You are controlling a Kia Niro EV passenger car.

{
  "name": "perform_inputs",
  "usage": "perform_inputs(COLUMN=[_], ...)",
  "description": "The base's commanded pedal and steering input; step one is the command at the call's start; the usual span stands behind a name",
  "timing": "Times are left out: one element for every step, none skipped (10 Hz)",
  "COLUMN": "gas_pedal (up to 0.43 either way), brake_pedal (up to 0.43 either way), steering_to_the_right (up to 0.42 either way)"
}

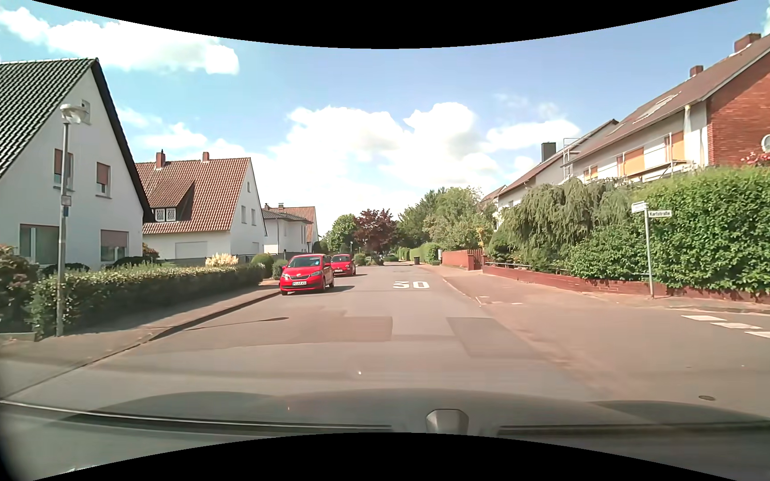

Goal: Follow the waypoints while adhering to traffic rules and regulations

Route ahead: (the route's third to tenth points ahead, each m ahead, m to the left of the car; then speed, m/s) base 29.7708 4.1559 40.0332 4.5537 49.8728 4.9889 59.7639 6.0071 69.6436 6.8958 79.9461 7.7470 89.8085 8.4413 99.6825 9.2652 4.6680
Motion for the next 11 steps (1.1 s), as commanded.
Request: perform_inputs(gas_pedal=[0.228,0.228,0.228,0.228,0.228,0.228,0.228,0.228,0.228,0.228,0.228], brake_pedal=[0.006,0.006,0.006,0.006,0.006,0.006,0.006,0.006,0.006,0.006,0.006], steering_to_the_right=[-0.01,-0.009,-0.009,-0.009,-0.009,-0.009,-0.009,-0.009,-0.009,-0.008,-0.004])
